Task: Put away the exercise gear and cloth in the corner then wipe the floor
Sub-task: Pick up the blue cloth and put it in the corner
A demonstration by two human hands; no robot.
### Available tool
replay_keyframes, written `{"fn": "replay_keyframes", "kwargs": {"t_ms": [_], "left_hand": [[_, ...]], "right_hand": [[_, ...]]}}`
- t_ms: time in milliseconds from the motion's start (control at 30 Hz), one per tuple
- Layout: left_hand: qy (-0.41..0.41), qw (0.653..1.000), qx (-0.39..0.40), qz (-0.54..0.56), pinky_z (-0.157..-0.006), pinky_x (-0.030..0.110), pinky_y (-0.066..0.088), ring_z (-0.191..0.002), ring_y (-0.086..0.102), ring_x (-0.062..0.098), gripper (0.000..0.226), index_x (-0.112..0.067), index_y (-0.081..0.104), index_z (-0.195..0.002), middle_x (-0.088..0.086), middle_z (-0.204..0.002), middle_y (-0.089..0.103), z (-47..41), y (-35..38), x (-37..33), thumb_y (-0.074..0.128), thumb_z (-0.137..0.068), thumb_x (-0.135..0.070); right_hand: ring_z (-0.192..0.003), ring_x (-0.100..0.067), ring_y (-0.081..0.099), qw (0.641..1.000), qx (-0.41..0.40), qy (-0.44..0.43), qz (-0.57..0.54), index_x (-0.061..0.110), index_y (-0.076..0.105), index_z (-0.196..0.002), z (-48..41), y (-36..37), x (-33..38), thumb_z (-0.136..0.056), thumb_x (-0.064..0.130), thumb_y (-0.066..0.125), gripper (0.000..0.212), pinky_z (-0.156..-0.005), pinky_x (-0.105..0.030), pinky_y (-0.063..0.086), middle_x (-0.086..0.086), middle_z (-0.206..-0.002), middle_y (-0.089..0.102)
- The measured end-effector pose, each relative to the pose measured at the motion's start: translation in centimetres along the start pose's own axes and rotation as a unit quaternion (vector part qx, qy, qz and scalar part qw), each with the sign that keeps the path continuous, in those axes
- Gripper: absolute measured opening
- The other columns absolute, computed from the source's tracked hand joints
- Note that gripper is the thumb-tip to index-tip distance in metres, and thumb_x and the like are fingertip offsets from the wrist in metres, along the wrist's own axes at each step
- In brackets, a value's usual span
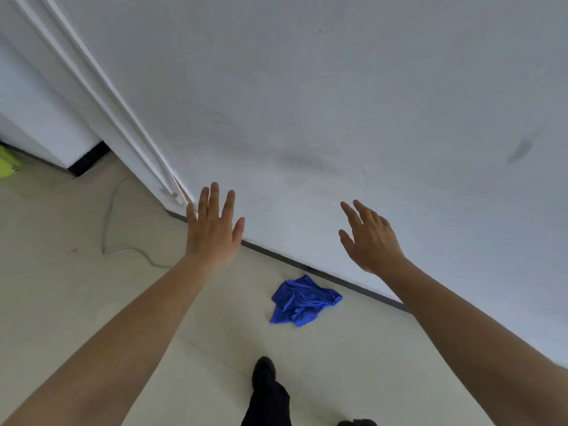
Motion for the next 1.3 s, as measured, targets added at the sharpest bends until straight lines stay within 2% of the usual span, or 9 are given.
{"fn": "replay_keyframes", "kwargs": {"t_ms": [200,433,733,800,867,967,1067,1167,1300], "left_hand": [[0.076,0.99,0.111,0.039,-0.116,0.059,0.021,-0.151,0.009,0.036,0.062,-0.013,0.018,-0.156,0.02,-0.164,0.007,-7.8,14.5,-1.2,0.028,-0.103,-0.044],[-0.002,0.953,0.269,0.137,-0.117,0.048,0.023,-0.151,0.008,0.032,0.062,-0.014,0.015,-0.157,0.018,-0.164,0.005,-4.8,43.4,-3.8,0.032,-0.104,-0.042],[-0.241,0.791,0.444,0.345,-0.094,0.028,0.037,-0.127,0.05,0.025,0.05,-0.015,0.039,-0.147,0.004,-0.141,0.052,1.1,74.5,-10.5,0.044,-0.1,-0.032],[-0.291,0.76,0.445,0.373,-0.093,0.037,0.046,-0.104,0.056,0.027,0.029,-0.015,0.057,-0.12,0.005,-0.113,0.059,1.5,79.8,-11.9,0.048,-0.097,-0.031],[-0.337,0.736,0.438,0.391,-0.082,0.04,0.052,-0.083,0.05,0.025,0.021,-0.014,0.053,-0.092,0.003,-0.089,0.051,1.5,83.5,-13.2,0.052,-0.093,-0.034],[-0.414,0.682,0.402,0.45,-0.075,0.033,0.053,-0.1,0.055,0.019,0.051,-0.02,0.052,-0.126,-0.003,-0.114,0.055,1.4,87.5,-14.3,0.06,-0.089,-0.053],[-0.427,0.68,0.322,0.501,-0.076,0.031,0.054,-0.098,0.058,0.013,0.029,-0.03,0.054,-0.114,-0.007,-0.114,0.058,0.5,89.2,-14.4,0.062,-0.092,-0.047],[-0.422,0.706,0.268,0.502,-0.081,0.032,0.052,-0.084,0.053,0.015,0.017,-0.028,0.051,-0.082,-0.012,-0.089,0.054,0.6,88.1,-13.6,0.055,-0.097,-0.034],[-0.434,0.703,0.248,0.506,-0.082,0.041,0.052,-0.084,0.046,0.018,0.017,-0.022,0.045,-0.082,-0.005,-0.088,0.049,1.5,83.1,-11.9,0.046,-0.099,-0.028]], "right_hand": [[-0.14,-0.033,0.038,0.986,0.126,0.108,0.011,0.018,0.028,-0.155,-2.4,12.2,-2.1,-0.1,0.032,0.049,0.06,-0.108,-0.045,0.036,-0.013,-0.16,0.027],[-0.139,-0.032,0.038,0.951,0.271,0.151,0.004,0.019,0.029,-0.152,-1.5,38.0,-7.2,-0.101,0.023,0.045,0.054,-0.105,-0.048,0.042,-0.009,-0.16,0.025],[-0.141,-0.035,0.032,0.924,0.371,0.088,0.017,0.021,0.023,-0.155,0.4,67.8,-11.5,-0.1,0.017,0.042,0.058,-0.105,-0.048,0.037,-0.012,-0.164,0.011],[-0.142,-0.038,0.03,0.929,0.356,0.094,0.019,0.019,0.024,-0.155,0.1,72.5,-12.7,-0.097,0.015,0.046,0.062,-0.109,-0.049,0.032,-0.015,-0.163,0.011],[-0.146,-0.04,0.021,0.936,0.332,0.119,0.024,0.019,0.018,-0.157,-0.2,76.3,-14.1,-0.095,0.013,0.049,0.069,-0.116,-0.049,0.023,-0.019,-0.164,0.005],[-0.15,-0.045,0.003,0.943,0.28,0.181,0.025,0.021,0.003,-0.159,-0.7,80.0,-16.0,-0.091,0.008,0.054,0.086,-0.121,-0.051,0.01,-0.022,-0.164,-0.003],[-0.137,-0.038,0.039,0.928,0.265,0.262,-0.021,0.022,0.024,-0.155,-0.3,81.8,-17.8,-0.094,0.017,0.055,0.069,-0.119,-0.046,0.019,-0.013,-0.147,0.047],[-0.11,-0.034,0.057,0.907,0.279,0.3,-0.099,0.022,0.059,-0.126,1.4,81.1,-17.1,-0.093,0.02,0.05,0.034,-0.093,-0.035,0.041,-0.004,-0.112,0.066],[-0.086,-0.028,0.051,0.89,0.314,0.29,-0.159,0.017,0.061,-0.099,3.4,77.3,-14.5,-0.091,0.018,0.045,0.018,-0.07,-0.03,0.034,-0.003,-0.092,0.058]]}}
Point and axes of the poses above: each hand's wrist, its own z-axis away from the middle knuckle, its own y-axis out of the palm, x = y × z, the point moved 5 cm from there along -z, towards the middle knuckle
